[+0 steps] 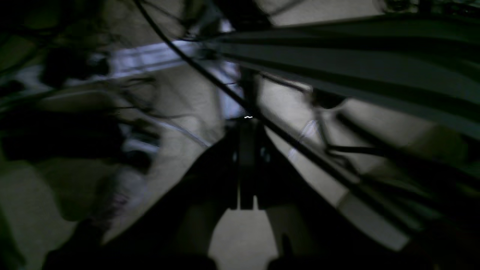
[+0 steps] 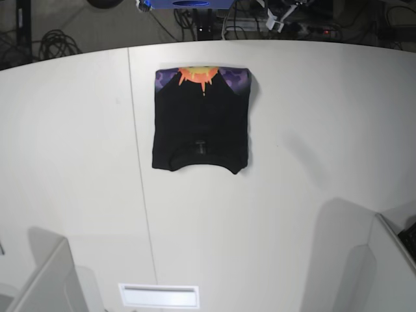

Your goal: Fold the T-shirt properly

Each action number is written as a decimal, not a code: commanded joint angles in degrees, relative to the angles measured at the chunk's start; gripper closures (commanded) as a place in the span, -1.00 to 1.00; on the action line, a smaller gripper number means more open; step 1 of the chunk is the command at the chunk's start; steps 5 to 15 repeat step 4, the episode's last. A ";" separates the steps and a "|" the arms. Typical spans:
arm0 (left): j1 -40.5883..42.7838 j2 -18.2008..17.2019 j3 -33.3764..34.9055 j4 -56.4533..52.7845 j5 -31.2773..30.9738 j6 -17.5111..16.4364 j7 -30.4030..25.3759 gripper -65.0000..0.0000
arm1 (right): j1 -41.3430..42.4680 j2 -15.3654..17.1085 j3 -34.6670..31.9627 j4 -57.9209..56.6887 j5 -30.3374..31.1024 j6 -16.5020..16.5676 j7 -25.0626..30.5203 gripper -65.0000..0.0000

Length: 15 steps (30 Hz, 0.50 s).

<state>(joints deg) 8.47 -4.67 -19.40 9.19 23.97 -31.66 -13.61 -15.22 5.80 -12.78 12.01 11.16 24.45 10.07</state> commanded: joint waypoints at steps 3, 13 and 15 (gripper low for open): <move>0.72 0.75 0.10 0.00 0.08 1.55 -0.24 1.00 | -0.47 0.57 2.71 0.08 -0.30 0.30 0.18 1.00; 0.72 0.75 0.10 0.00 0.08 1.99 -0.24 1.00 | -0.47 0.66 2.53 0.08 -0.30 0.30 0.18 1.00; 0.72 0.75 0.10 0.00 0.08 1.99 -0.24 1.00 | -0.47 0.66 2.53 0.08 -0.30 0.30 0.18 1.00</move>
